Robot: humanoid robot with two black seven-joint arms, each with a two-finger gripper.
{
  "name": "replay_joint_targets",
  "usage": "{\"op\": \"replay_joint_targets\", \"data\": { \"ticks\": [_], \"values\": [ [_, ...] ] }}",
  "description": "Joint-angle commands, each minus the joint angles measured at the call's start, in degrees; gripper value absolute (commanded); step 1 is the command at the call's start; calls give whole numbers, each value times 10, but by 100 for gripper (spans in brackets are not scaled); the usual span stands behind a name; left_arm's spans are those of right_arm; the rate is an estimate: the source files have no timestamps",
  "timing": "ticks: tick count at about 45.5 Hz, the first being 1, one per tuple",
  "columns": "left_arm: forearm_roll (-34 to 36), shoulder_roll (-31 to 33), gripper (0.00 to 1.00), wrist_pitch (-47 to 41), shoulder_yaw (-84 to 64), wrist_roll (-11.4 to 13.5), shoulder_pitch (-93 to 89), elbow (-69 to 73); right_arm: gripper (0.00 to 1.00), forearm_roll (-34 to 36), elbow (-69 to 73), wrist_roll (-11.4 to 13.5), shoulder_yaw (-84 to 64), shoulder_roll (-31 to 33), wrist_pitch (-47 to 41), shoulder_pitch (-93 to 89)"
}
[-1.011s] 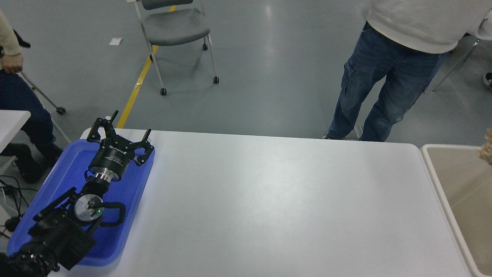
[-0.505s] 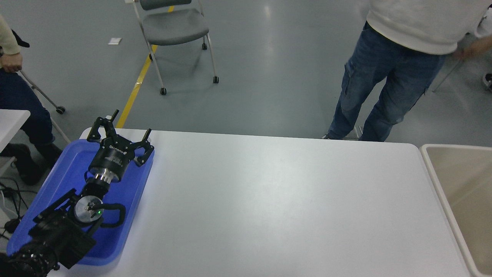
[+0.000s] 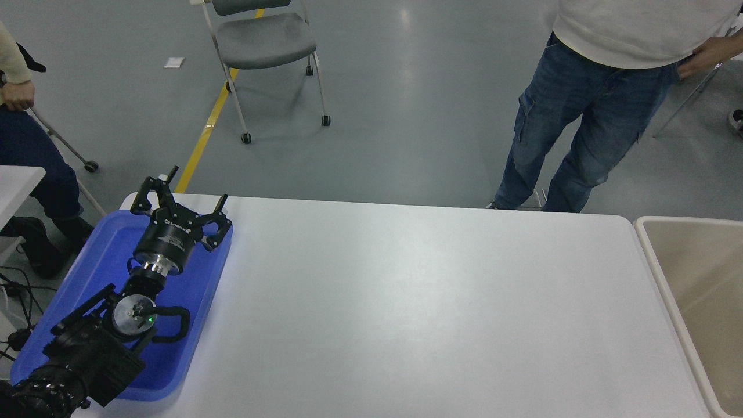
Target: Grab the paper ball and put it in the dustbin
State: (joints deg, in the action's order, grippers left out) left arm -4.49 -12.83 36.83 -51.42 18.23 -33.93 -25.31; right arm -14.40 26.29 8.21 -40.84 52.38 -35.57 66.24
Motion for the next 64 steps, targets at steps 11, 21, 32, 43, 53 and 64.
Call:
{"op": "replay_joint_targets", "data": {
  "ticks": [11, 21, 32, 43, 53, 64],
  "values": [
    [0, 0, 100, 0, 0, 0, 0, 0, 0, 5, -161, -3, 167, -164, 302, -259],
    [0, 0, 100, 0, 0, 1, 0, 0, 0, 5, -182, -3, 173, -206, 375, -297],
    [0, 0, 100, 0, 0, 0, 0, 0, 0, 5, -198, -3, 173, -233, 393, -320],
    [0, 0, 100, 0, 0, 0, 0, 0, 17, 2, -204, -4, 167, -241, 407, -326],
    [0, 0, 100, 0, 0, 1, 0, 0, 76, 2, -215, -4, 169, -241, 470, -327],
    [0, 0, 100, 0, 0, 1, 0, 0, 81, 5, -214, -4, 173, -242, 485, -326]
  ]
}}
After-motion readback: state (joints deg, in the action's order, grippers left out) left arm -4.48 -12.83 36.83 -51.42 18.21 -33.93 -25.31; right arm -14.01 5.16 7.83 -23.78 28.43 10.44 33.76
